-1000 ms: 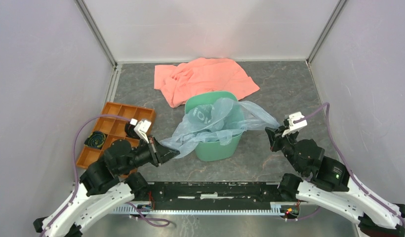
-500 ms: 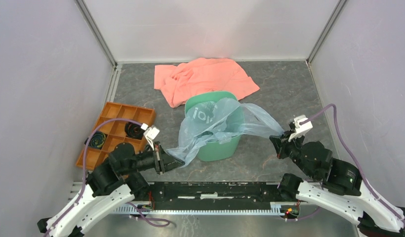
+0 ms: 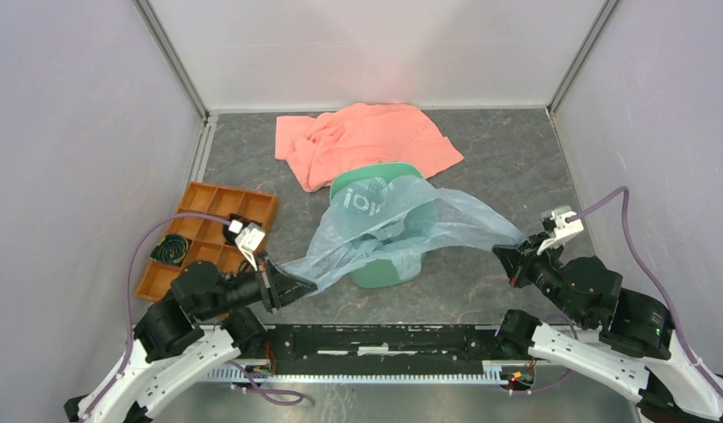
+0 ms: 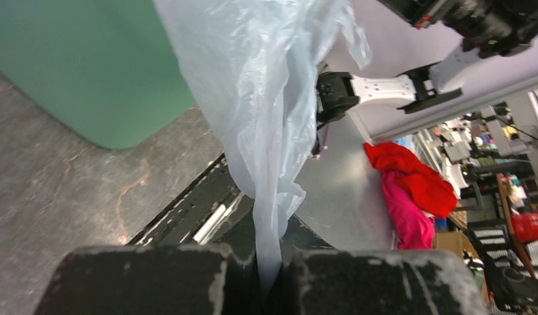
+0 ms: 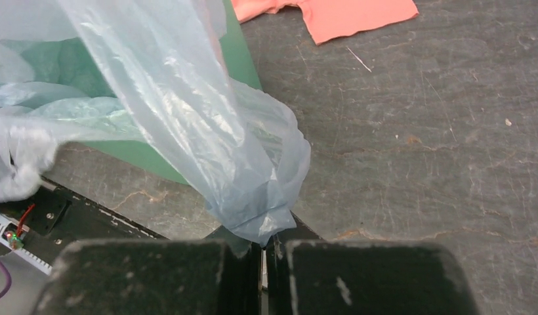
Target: Put the trash bags into the trash bin
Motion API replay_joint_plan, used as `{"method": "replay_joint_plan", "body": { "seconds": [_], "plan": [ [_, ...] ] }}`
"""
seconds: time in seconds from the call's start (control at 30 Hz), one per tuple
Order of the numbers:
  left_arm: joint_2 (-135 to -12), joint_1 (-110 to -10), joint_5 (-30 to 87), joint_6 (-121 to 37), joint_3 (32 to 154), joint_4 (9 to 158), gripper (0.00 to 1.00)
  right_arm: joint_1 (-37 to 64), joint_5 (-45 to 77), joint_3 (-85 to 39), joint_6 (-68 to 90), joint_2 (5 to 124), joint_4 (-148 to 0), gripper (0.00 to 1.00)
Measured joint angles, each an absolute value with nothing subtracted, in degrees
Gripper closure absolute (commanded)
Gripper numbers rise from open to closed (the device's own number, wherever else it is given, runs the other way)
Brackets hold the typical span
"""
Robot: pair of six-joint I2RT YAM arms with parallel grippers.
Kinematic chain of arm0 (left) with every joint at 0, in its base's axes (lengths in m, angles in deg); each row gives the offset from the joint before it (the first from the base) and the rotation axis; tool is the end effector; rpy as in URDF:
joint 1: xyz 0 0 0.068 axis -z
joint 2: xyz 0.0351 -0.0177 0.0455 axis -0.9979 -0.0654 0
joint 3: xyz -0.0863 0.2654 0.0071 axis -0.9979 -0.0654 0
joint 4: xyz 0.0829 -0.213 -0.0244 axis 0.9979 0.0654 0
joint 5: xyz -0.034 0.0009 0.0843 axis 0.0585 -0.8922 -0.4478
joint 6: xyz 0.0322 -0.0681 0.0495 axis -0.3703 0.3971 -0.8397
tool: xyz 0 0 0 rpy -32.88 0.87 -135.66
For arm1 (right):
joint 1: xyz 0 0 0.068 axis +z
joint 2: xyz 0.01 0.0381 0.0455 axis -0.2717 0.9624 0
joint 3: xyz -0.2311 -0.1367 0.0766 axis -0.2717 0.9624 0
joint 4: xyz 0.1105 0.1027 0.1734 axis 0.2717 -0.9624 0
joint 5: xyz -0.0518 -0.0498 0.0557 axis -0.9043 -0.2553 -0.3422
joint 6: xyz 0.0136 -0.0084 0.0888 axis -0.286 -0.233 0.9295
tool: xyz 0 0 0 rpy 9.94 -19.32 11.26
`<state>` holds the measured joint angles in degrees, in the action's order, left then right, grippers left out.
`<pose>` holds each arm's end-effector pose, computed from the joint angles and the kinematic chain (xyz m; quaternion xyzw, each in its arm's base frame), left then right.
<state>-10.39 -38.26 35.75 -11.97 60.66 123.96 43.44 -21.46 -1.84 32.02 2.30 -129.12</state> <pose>0.0256 -0.0609 0.2943 0.1270 0.7549 -0.5227 0.3751 0.0522 0.0095 0.3245 -0.0711 0.8001 0.2304 0.5493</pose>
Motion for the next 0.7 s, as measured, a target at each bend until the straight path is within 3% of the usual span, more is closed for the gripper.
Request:
{"method": "replay_joint_plan", "body": {
  "seconds": [0.23,0.3,0.43,0.6,0.7],
  "plan": [
    [-9.05,-38.26,30.33,-12.10,60.69,130.13,0.98,43.44,-22.64,-2.54,35.87,1.42,-133.06,1.00],
    [-8.68,-38.26,28.89,-12.08,60.69,130.39,0.98,43.50,-22.53,-1.25,36.70,-0.26,-131.53,0.94],
    [-9.29,-38.29,24.15,-11.12,60.05,130.54,0.98,43.50,-22.80,8.61,37.03,-2.69,-123.99,0.92],
    [-15.98,-39.60,14.88,-5.55,59.29,131.94,0.95,43.50,-28.65,22.55,35.61,2.71,-113.15,0.91],
    [-21.12,-39.73,11.34,-0.04,59.11,131.09,0.88,43.57,-32.81,25.64,33.86,7.85,-105.58,0.81]
  ]
}}
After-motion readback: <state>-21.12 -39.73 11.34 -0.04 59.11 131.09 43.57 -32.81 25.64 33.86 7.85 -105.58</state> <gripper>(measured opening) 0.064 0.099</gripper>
